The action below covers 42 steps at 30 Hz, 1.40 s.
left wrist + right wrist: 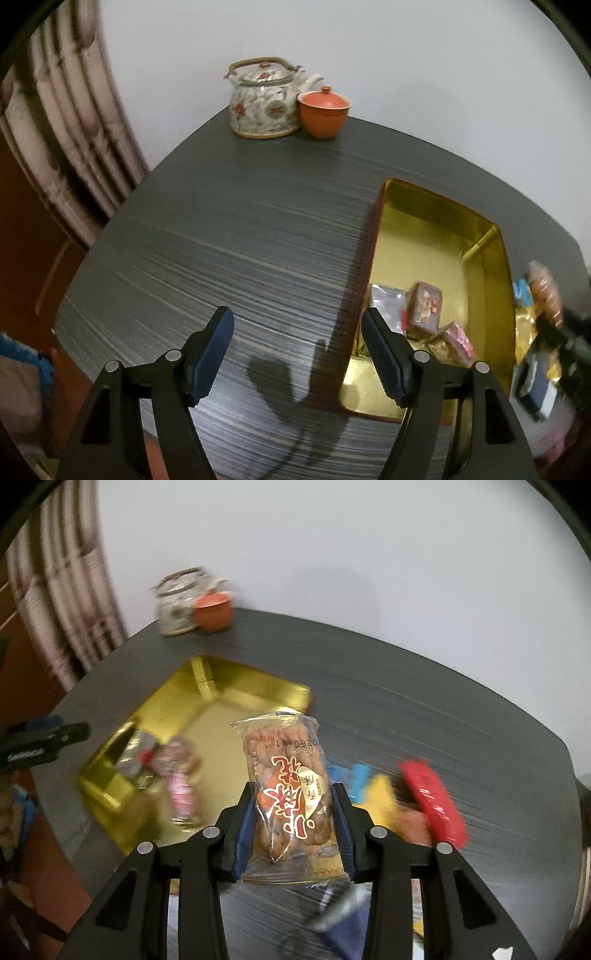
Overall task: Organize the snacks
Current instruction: 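Carry the clear nut bag into the tin with the right gripper and release, then grasp the blue-and-silver box with the right gripper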
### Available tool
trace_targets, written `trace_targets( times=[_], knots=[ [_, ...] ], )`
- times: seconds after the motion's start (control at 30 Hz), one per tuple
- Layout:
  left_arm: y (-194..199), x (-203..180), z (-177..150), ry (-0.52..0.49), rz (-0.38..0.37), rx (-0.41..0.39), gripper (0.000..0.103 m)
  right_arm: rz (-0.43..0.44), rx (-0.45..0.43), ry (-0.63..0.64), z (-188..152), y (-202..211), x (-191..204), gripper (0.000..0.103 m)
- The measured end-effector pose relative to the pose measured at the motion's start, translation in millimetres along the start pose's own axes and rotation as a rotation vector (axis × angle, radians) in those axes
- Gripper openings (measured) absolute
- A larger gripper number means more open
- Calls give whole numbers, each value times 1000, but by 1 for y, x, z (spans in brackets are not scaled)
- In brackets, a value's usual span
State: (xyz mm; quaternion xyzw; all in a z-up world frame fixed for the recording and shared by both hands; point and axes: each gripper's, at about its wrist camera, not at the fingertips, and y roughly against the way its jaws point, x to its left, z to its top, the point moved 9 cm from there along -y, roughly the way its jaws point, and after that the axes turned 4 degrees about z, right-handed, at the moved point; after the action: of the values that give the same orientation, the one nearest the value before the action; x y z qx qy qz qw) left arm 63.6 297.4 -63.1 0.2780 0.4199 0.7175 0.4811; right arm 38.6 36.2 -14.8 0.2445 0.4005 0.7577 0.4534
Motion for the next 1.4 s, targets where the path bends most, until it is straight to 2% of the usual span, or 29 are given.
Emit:
trace_targets(
  times=[0.23, 0.4, 0.57, 0.83, 1.03, 1.27, 1.4],
  knots=[
    [-6, 4, -2, 28, 5, 27, 73, 148, 56, 110, -6, -22, 77, 36],
    [-7, 6, -2, 43, 9, 32, 73, 202, 97, 166, -16, -37, 107, 36],
    [-7, 5, -3, 44, 3, 35, 73, 188, 135, 153, -20, -52, 103, 36],
    [-8, 1, -5, 35, 1, 42, 73, 115, 115, 191, -15, -61, 97, 36],
    [-8, 0, -5, 35, 1, 42, 73, 129, 109, 190, -17, -60, 101, 38],
    [-7, 0, -6, 32, 4, 41, 73, 158, 94, 149, -16, -50, 96, 50],
    [-8, -1, -7, 28, 7, 41, 73, 160, 69, 127, -13, -37, 87, 52]
  ],
)
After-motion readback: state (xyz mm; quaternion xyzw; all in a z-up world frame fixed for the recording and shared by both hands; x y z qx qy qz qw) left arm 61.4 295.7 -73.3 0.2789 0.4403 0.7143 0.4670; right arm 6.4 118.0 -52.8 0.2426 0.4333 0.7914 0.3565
